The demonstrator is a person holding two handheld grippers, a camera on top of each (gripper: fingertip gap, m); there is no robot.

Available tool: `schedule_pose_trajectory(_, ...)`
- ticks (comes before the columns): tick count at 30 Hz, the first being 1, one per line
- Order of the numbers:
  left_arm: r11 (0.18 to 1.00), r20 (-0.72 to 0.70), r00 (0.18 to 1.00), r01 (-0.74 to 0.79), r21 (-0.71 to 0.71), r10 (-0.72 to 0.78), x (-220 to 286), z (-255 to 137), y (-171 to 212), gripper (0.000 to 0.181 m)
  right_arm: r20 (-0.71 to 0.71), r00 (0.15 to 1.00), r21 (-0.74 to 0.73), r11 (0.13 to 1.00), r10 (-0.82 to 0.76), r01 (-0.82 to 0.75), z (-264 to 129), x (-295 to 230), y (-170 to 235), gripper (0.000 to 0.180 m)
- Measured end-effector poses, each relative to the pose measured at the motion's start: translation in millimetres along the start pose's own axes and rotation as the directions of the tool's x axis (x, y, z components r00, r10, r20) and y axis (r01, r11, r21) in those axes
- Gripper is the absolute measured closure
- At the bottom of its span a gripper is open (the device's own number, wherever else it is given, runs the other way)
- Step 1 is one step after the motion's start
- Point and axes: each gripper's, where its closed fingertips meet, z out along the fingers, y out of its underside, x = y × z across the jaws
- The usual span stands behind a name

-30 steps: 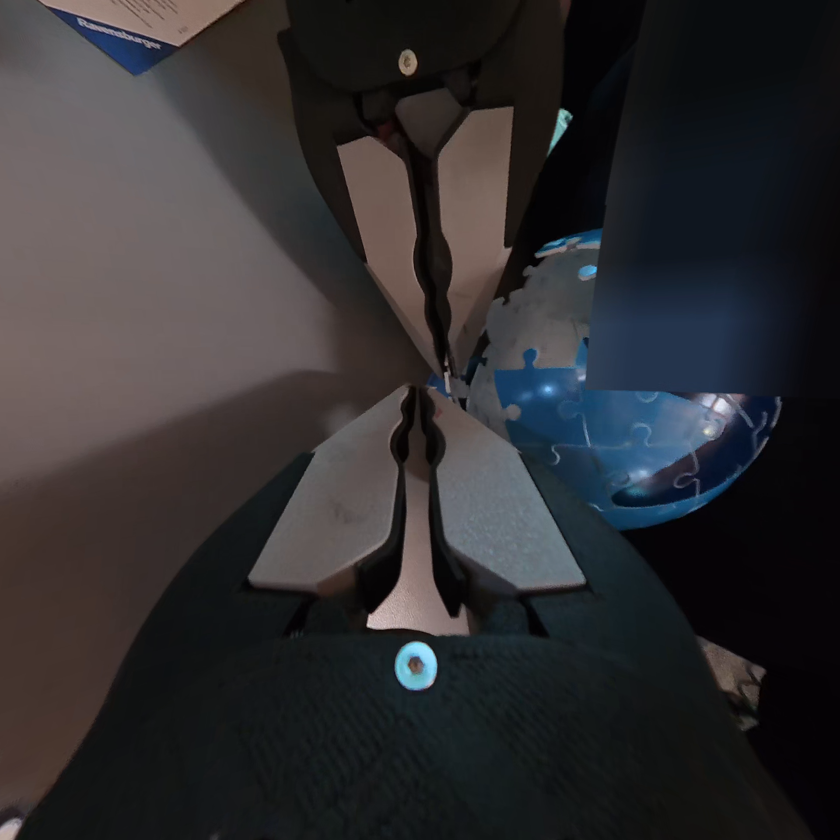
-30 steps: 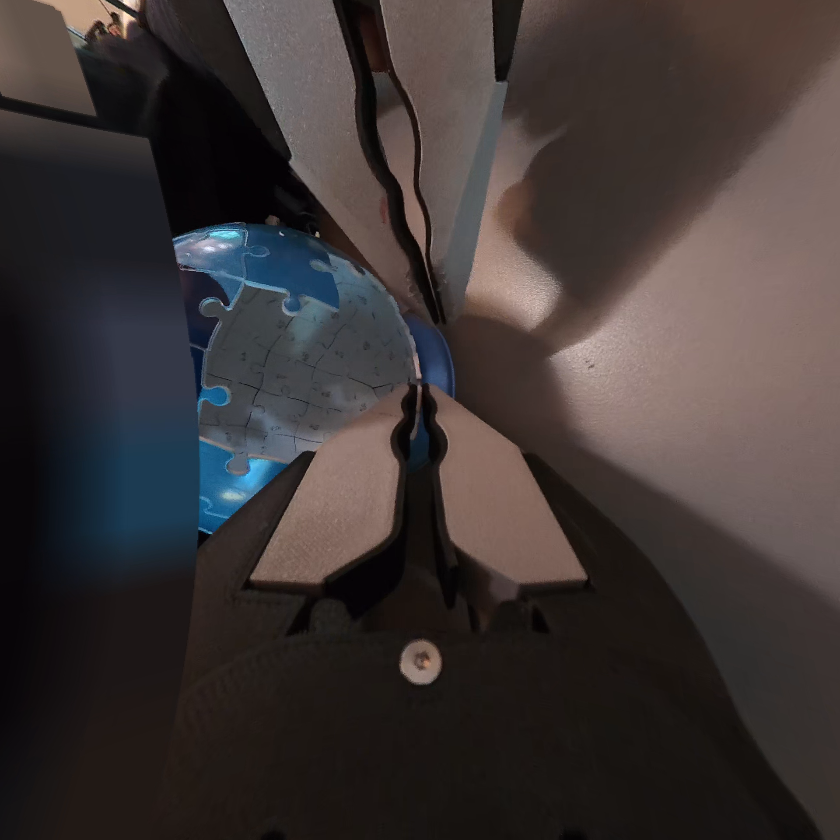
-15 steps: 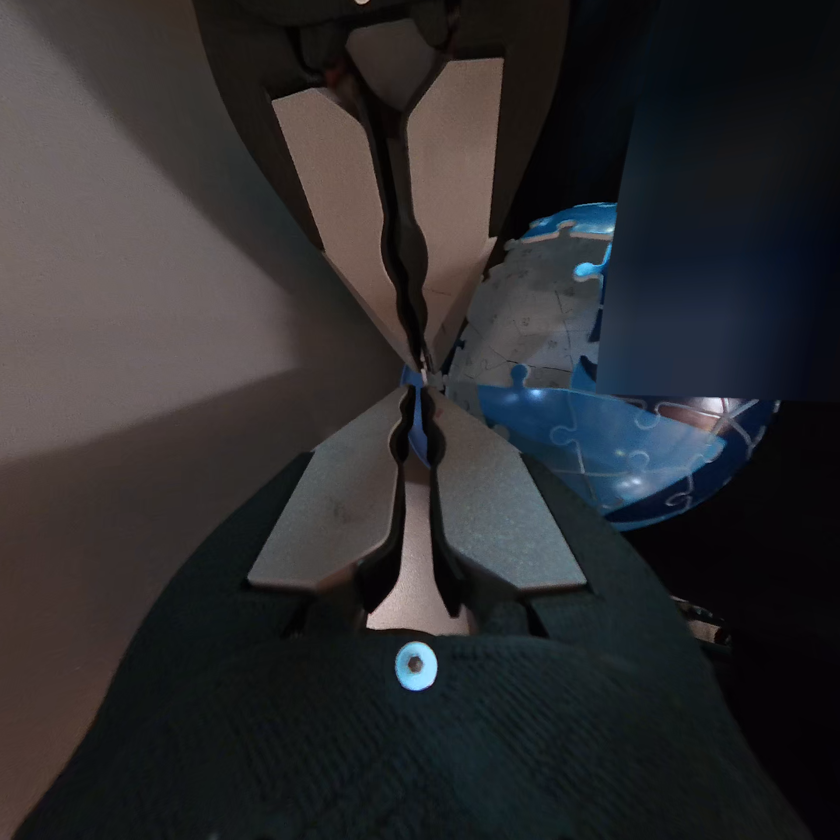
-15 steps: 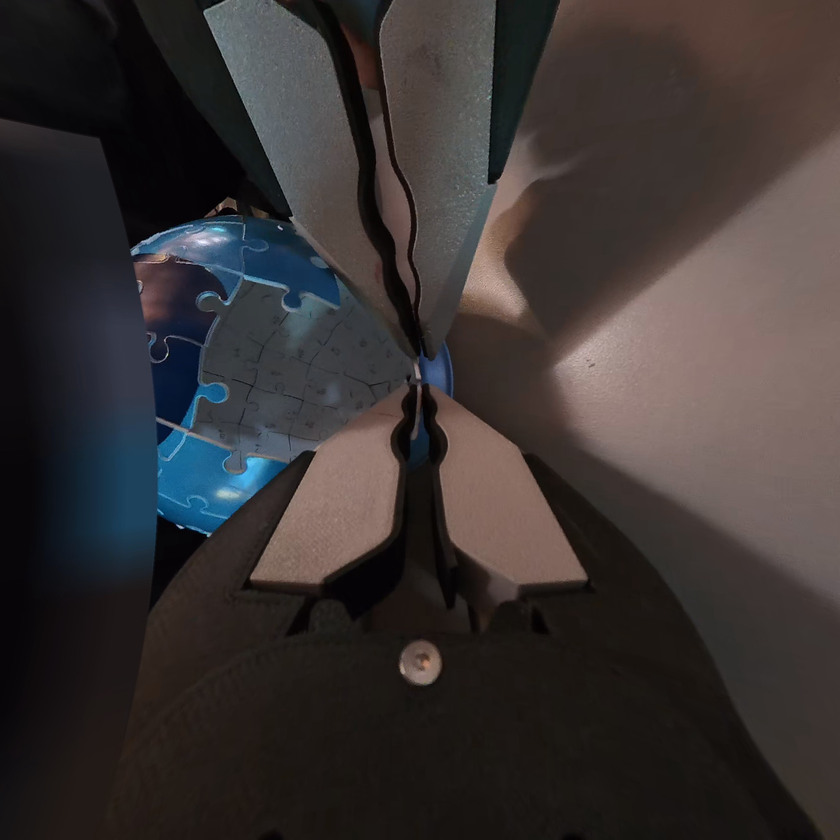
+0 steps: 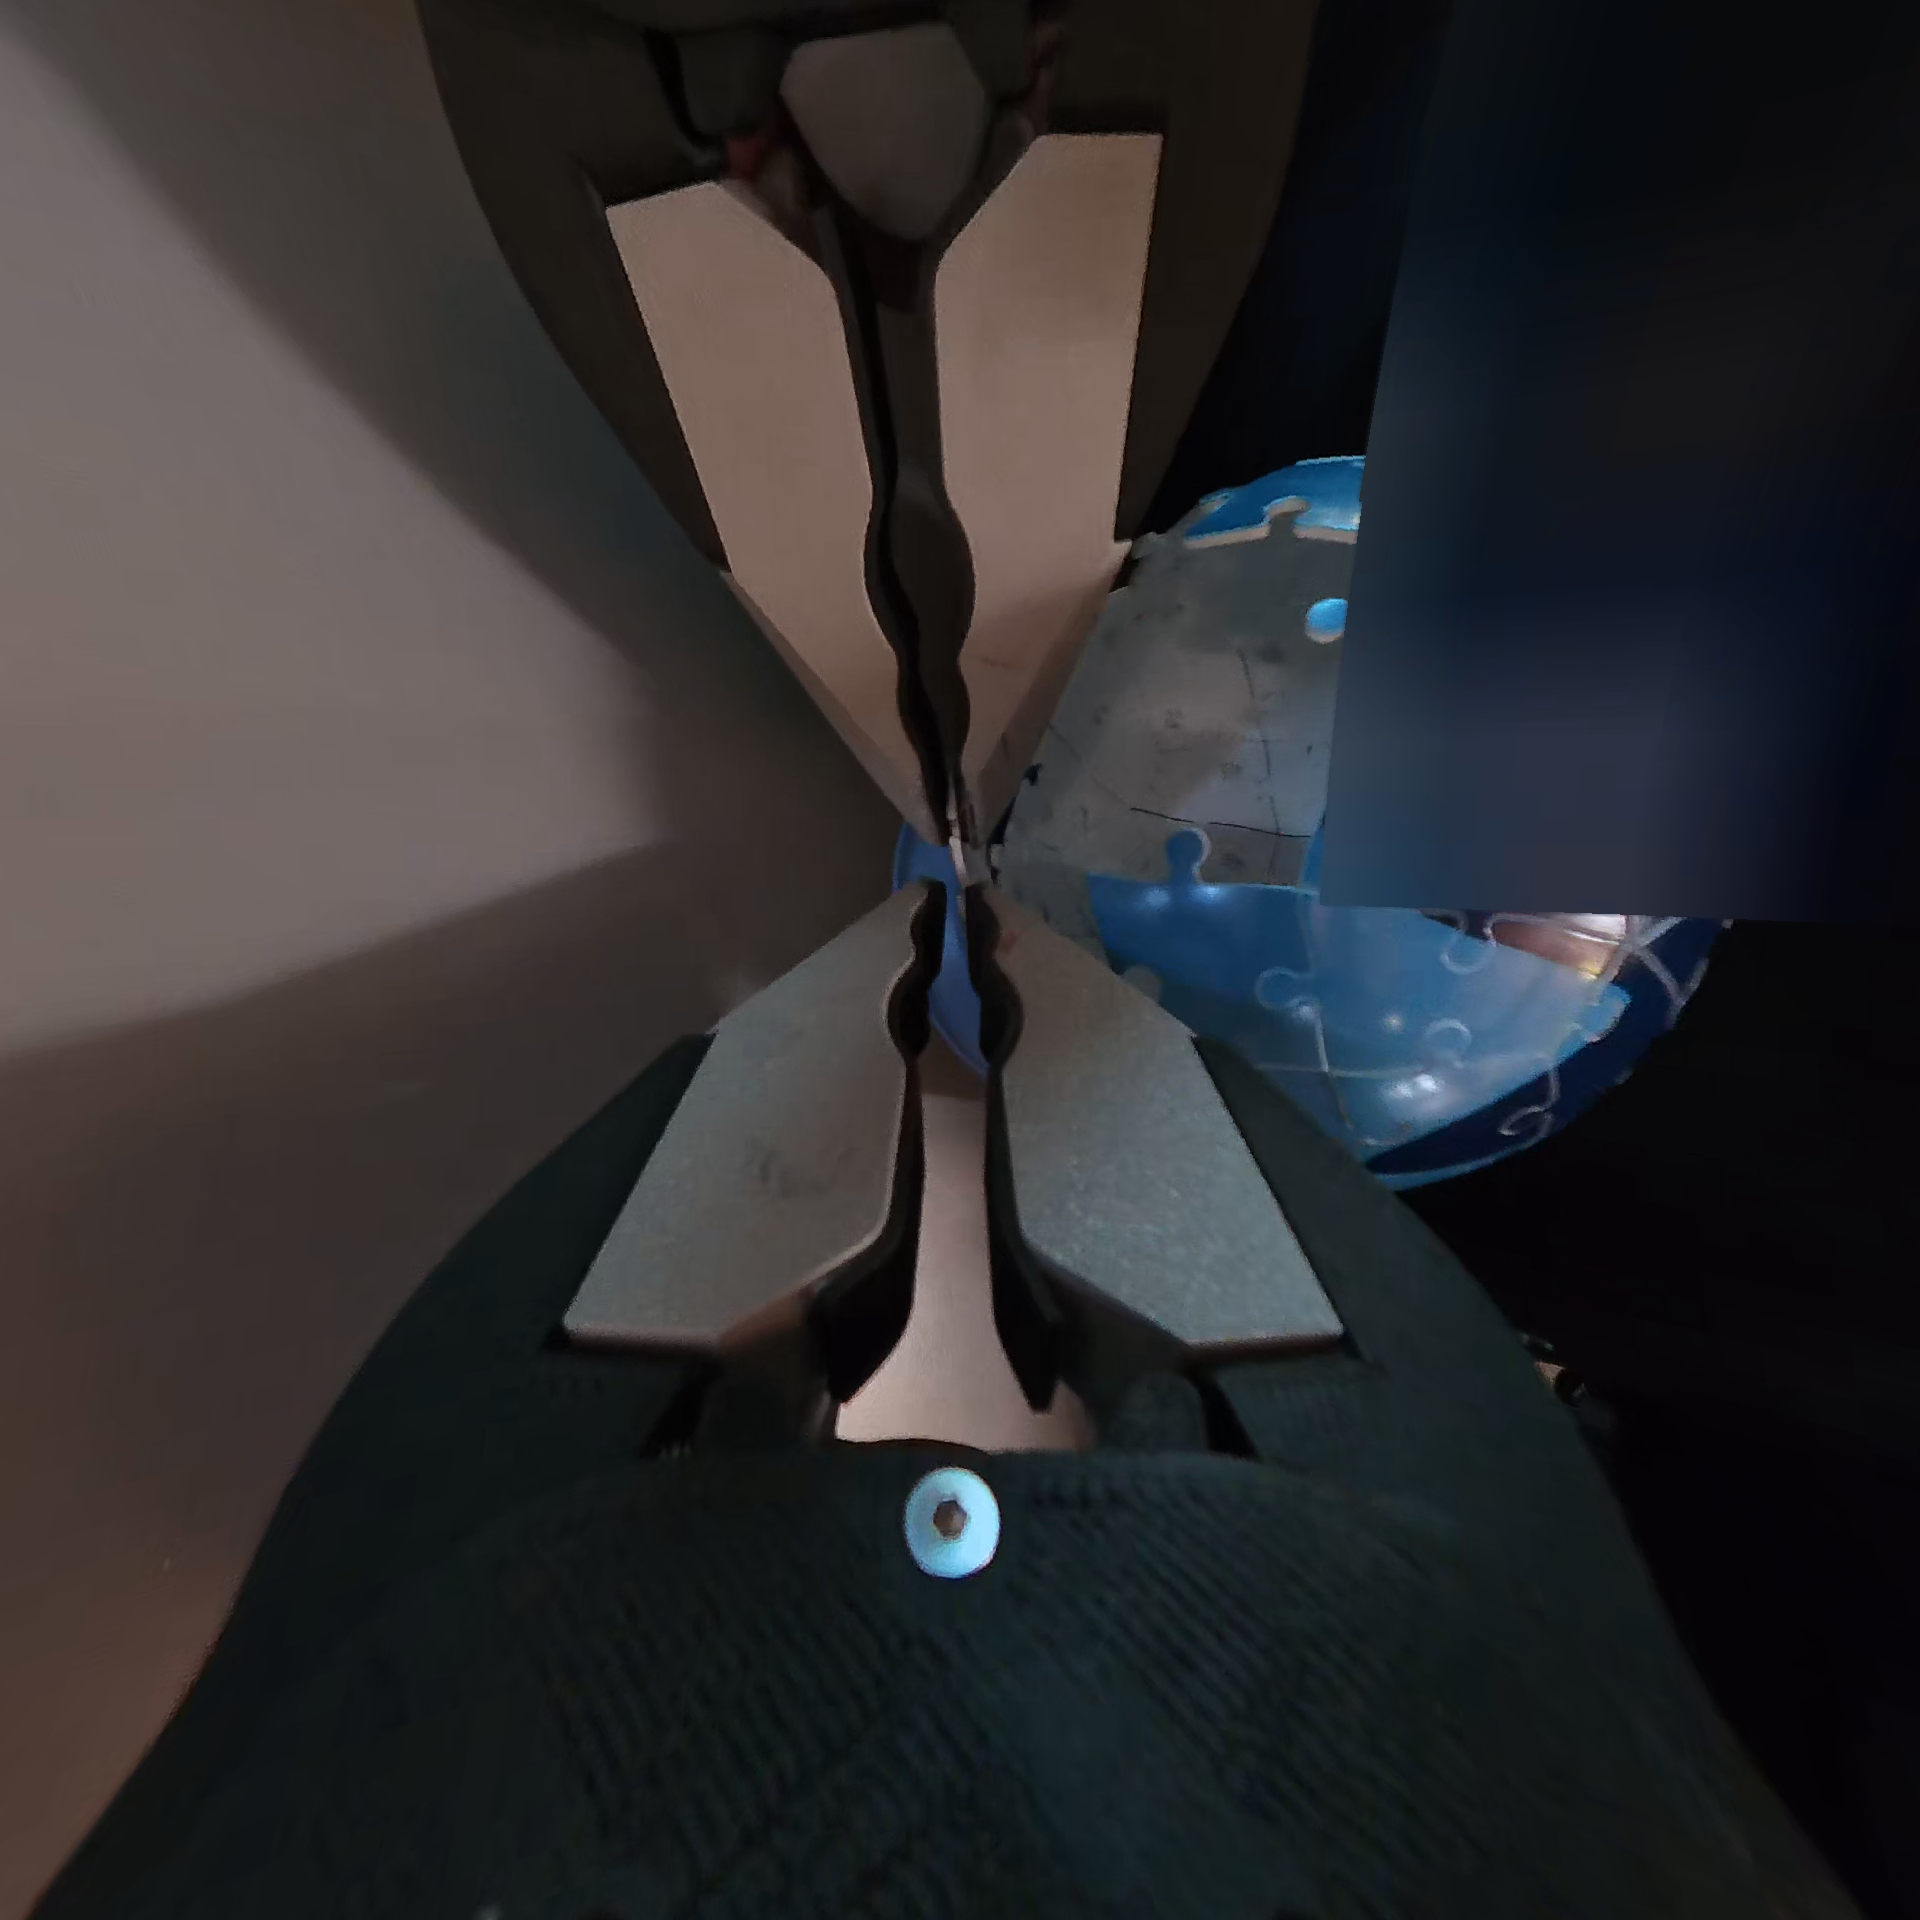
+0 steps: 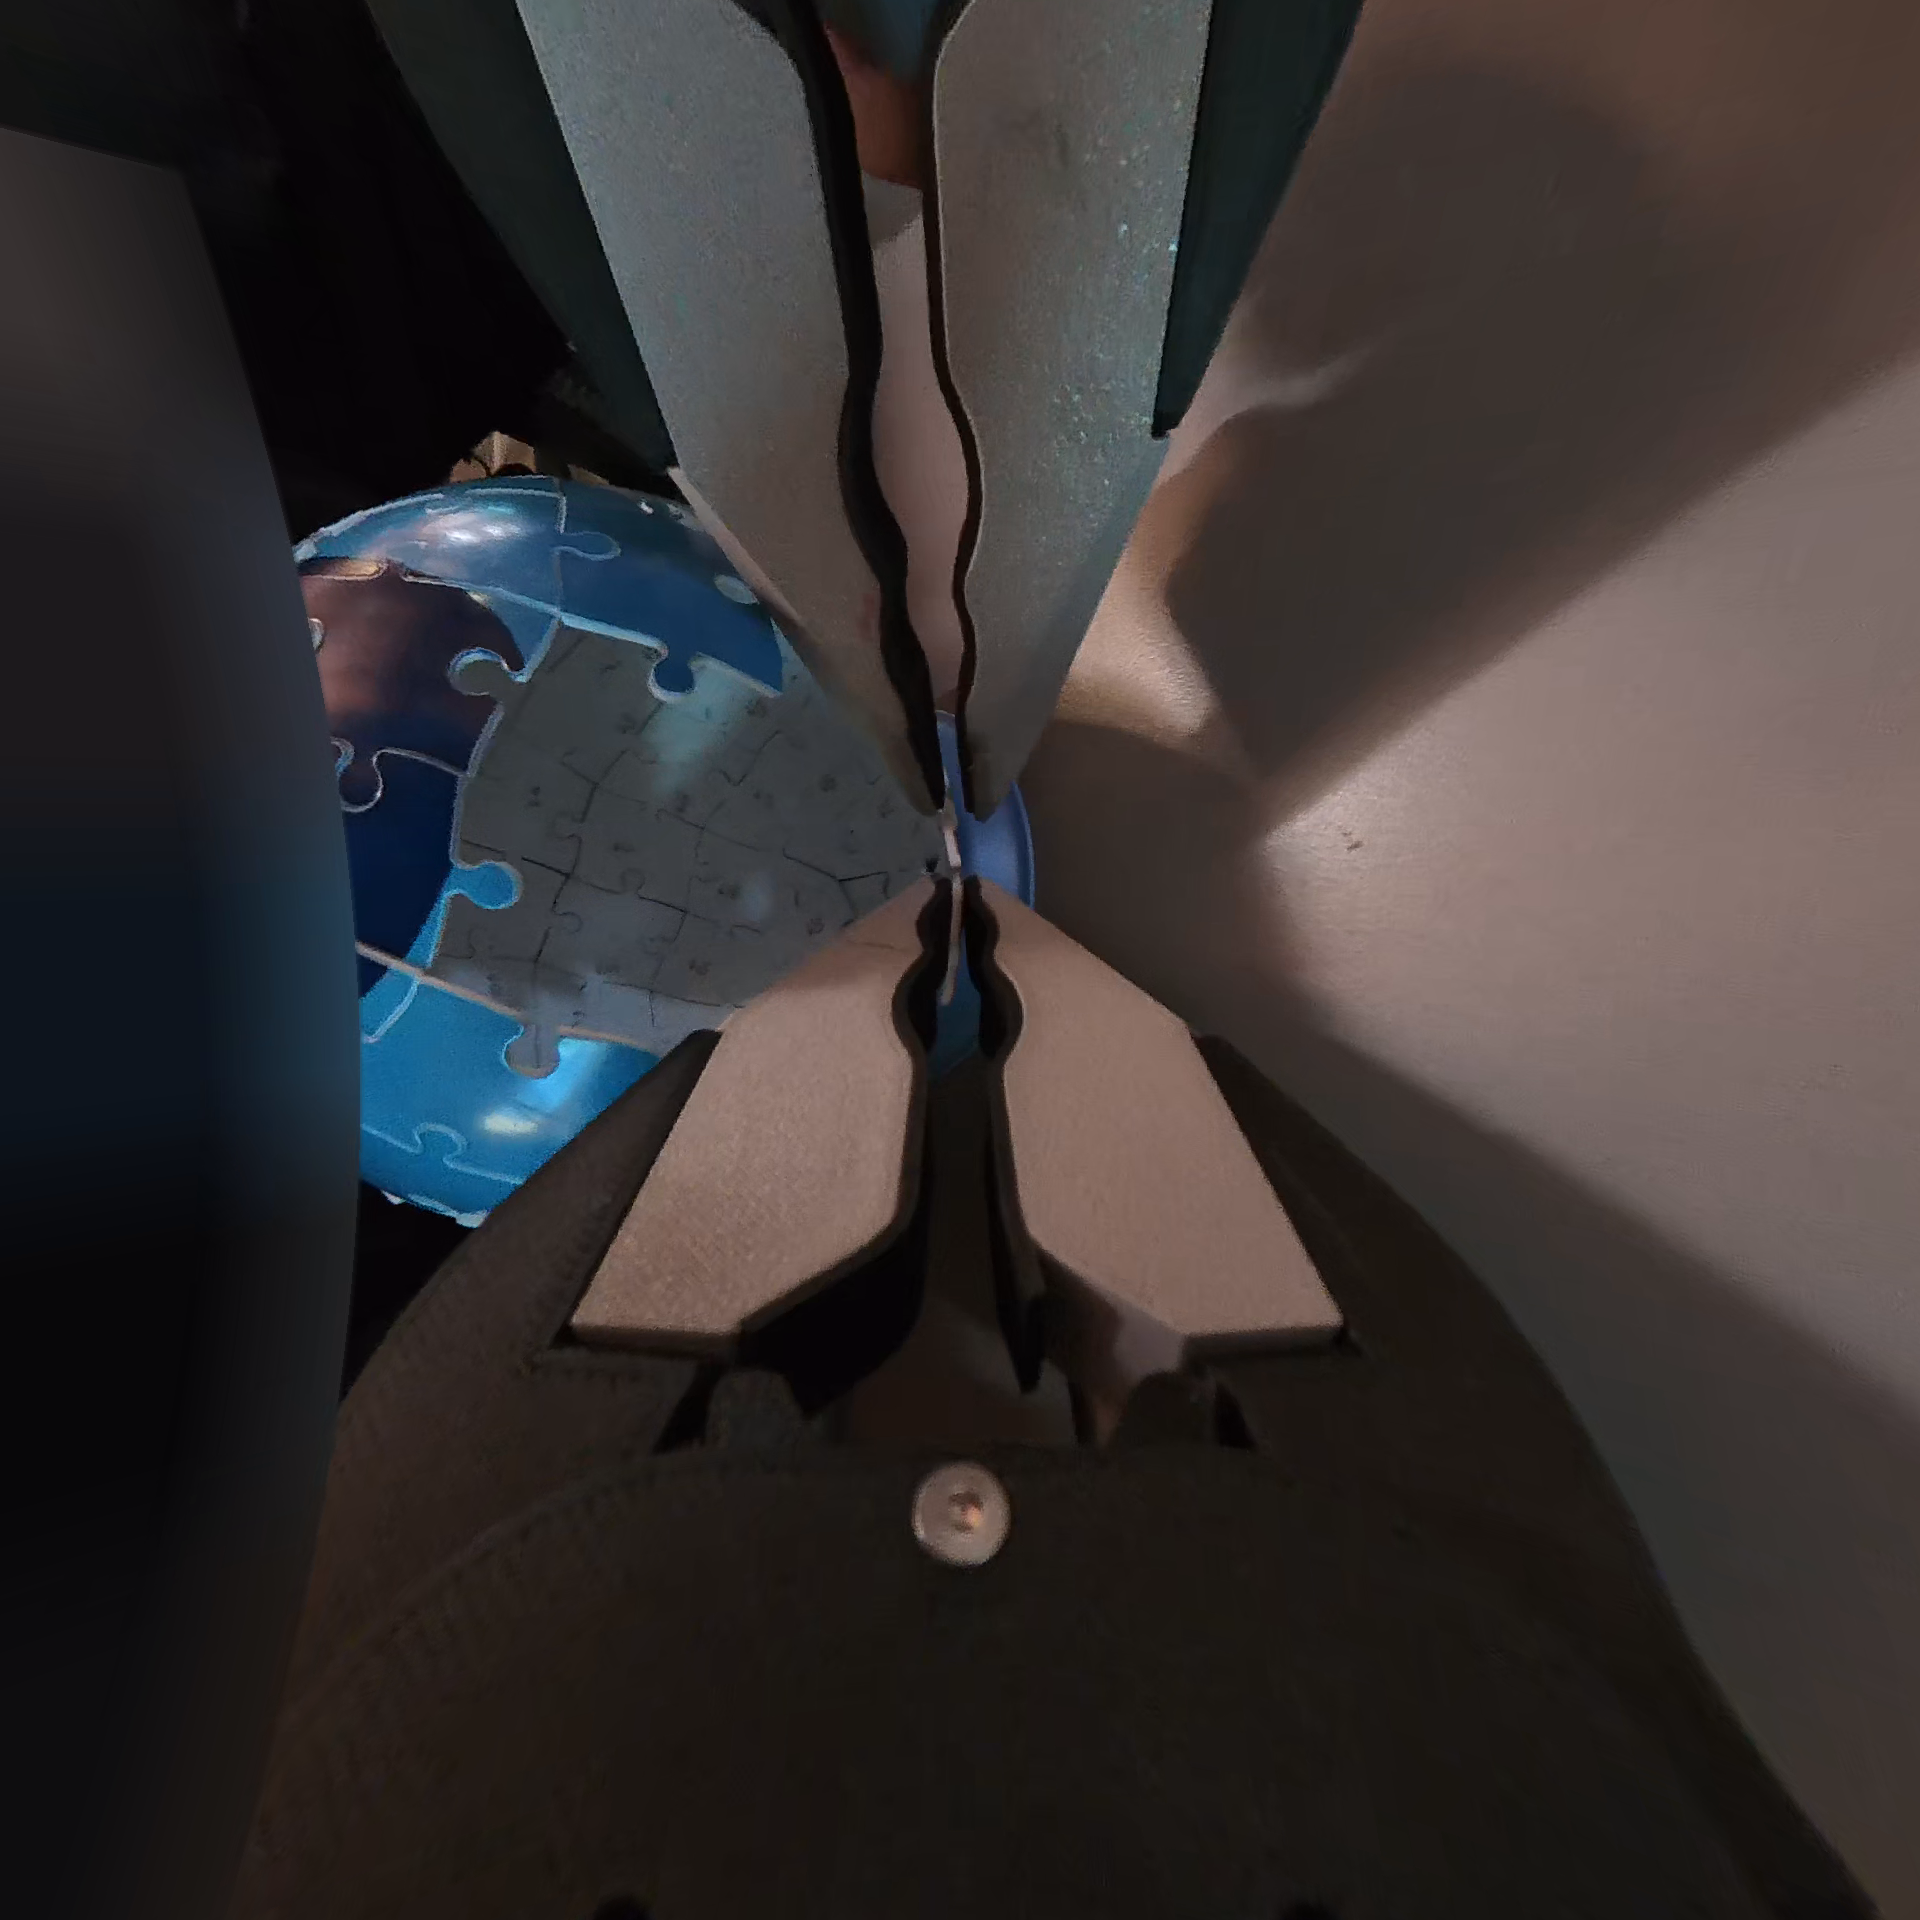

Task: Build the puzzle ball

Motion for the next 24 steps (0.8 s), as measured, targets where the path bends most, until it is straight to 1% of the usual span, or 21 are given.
schedule_pose_trajectory(9, 0.998, -0.018, 0.998, 0.053, -0.016, -0.053, 0.0, -4.4, -0.7, 0.178, -0.028, 0.999, 0.001, 1.0, -0.029, 0.029, 1.6, -0.5, -0.1, 0.18)
schedule_pose_trajectory(17, 0.995, -0.021, 0.999, 0.045, -0.086, -0.047, 1.3, 1.2, 3.7, 0.178, -0.028, 0.999, 0.002, 1.0, -0.021, 0.021, 4.7, -1.3, 1.5, 0.18)
schedule_pose_trajectory(24, 0.993, -0.017, 0.998, 0.055, -0.103, -0.057, 2.7, -1.4, 4.8, 0.178, -0.025, 0.999, 0.029, 0.999, -0.028, 0.029, 5.5, -0.8, -2.1, 0.18)
